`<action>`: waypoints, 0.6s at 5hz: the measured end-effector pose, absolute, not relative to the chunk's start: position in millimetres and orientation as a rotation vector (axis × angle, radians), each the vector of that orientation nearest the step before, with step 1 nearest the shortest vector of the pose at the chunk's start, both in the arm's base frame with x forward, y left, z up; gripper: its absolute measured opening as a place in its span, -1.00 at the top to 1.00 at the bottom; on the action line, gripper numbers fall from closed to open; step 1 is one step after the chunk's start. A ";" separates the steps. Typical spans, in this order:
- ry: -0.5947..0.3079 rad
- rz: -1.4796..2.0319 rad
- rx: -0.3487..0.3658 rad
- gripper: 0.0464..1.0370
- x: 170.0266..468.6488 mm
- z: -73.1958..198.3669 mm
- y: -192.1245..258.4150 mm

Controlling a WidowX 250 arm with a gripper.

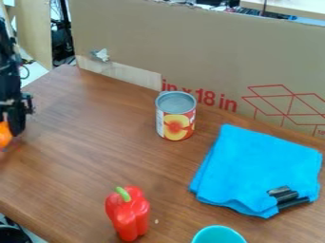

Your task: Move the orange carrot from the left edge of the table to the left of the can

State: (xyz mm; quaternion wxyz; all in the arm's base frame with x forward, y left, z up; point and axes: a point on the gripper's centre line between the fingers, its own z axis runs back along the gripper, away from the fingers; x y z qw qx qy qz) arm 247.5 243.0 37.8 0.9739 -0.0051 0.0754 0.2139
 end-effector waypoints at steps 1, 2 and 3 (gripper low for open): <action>0.086 0.466 -0.066 -0.03 274.9 55.0 233.2; 0.045 0.473 -0.131 -0.03 311.7 60.0 218.6; 0.027 0.543 -0.150 -0.03 335.1 54.1 221.6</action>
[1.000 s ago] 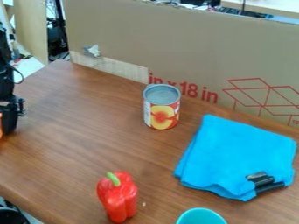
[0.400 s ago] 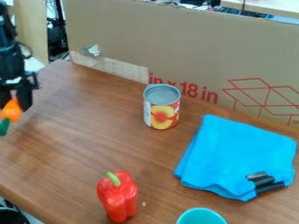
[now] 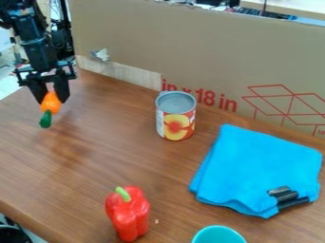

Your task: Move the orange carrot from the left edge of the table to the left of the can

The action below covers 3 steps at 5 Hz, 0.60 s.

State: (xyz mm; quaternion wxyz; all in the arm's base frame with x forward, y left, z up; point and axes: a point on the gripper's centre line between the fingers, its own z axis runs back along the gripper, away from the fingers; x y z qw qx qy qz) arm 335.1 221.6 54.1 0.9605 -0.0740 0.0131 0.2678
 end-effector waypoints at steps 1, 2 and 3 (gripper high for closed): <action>0.005 0.641 -0.140 -0.03 351.9 49.2 233.1; -0.016 0.708 -0.114 -0.03 364.0 48.0 242.2; -0.049 0.782 -0.083 -0.03 372.0 44.5 252.2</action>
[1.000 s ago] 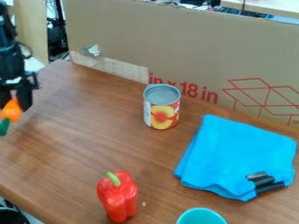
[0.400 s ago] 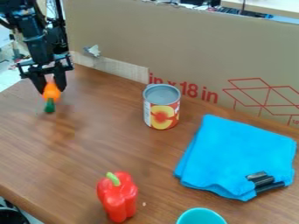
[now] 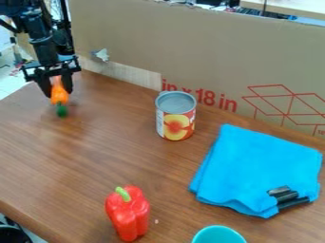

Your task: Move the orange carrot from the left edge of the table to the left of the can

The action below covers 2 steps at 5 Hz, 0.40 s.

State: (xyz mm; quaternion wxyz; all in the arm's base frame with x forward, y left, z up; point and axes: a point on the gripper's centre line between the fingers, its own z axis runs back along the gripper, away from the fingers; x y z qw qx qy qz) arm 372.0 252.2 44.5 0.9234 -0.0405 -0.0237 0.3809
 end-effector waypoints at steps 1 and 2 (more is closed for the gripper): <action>-0.061 0.850 -0.064 -0.03 375.5 35.0 257.1; -0.096 0.892 -0.037 -0.03 383.4 34.8 256.8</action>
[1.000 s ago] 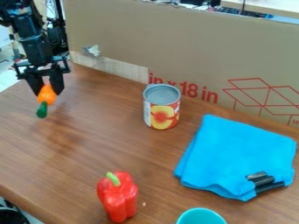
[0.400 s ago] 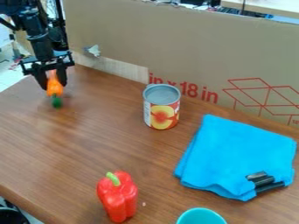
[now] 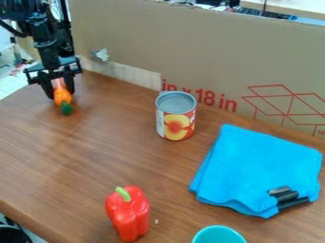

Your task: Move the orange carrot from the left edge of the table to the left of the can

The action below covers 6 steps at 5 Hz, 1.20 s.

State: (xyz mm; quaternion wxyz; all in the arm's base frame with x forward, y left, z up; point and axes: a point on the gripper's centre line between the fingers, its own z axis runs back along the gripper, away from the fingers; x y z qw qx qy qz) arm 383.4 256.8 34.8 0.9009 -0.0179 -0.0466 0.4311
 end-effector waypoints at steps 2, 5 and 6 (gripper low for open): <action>-0.095 0.914 -0.042 -0.03 385.2 33.4 254.1; -0.042 0.908 -0.055 -0.96 381.4 30.3 250.4; -0.050 0.915 -0.062 -0.94 382.8 30.4 250.0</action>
